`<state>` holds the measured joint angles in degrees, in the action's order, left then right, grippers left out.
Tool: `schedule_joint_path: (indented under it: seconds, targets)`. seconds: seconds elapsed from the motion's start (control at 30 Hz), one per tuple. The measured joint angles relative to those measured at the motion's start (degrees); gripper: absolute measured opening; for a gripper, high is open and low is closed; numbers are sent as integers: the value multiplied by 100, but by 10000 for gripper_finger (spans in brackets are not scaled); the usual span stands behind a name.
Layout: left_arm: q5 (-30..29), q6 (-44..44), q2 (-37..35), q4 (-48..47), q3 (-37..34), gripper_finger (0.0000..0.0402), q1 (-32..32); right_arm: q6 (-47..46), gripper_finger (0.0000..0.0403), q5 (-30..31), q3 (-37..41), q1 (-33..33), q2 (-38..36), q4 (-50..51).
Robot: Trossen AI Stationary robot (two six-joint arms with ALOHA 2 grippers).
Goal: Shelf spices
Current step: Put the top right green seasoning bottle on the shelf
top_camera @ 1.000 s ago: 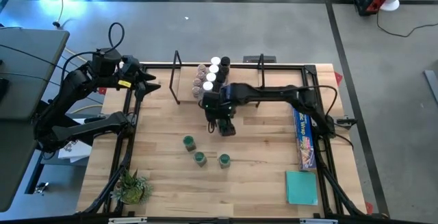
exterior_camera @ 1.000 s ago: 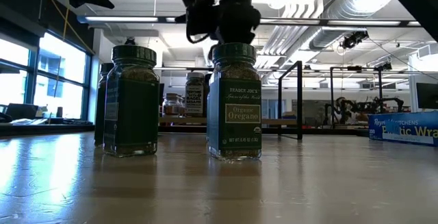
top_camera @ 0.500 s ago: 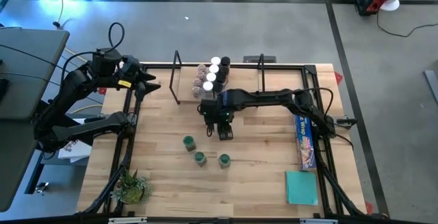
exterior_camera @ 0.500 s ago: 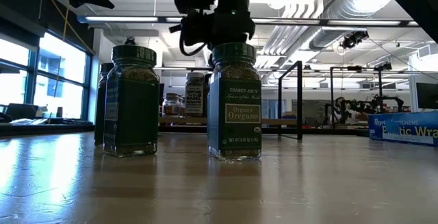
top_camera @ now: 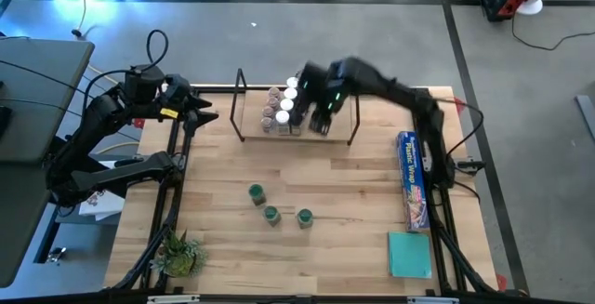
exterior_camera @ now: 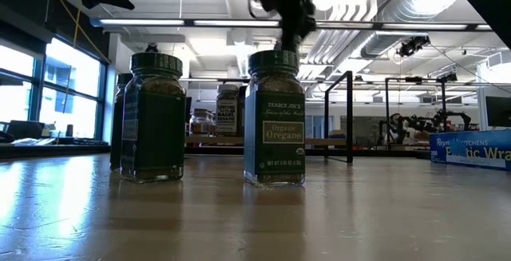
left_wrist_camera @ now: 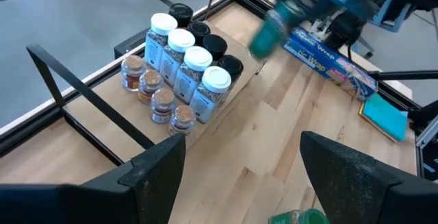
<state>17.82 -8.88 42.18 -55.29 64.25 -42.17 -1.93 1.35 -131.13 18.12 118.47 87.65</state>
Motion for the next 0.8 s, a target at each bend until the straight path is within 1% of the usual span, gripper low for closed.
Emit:
schedule_joint_path:
  seconds: [0.1,0.17,0.27,0.37,0.53,0.67,0.8]
  targets:
    - [2,0,35,105,0,282,2,358,189,133,171,708,14,171]
    - [-1,-6,68,181,0,282,1,671,189,204,242,1081,40,-107]
    - [-62,-121,140,338,0,282,0,998,189,-4,264,1531,76,-579]
    - [-184,-142,217,396,0,282,0,1299,189,-84,262,1850,259,-848]
    - [-346,-214,329,494,0,282,0,1735,189,-357,264,2092,649,-1048]
    - [-418,-351,381,588,0,282,0,1975,189,-379,271,2085,960,-1164]
    - [-538,-354,429,593,0,282,2,2025,189,-390,264,2041,1077,-1405]
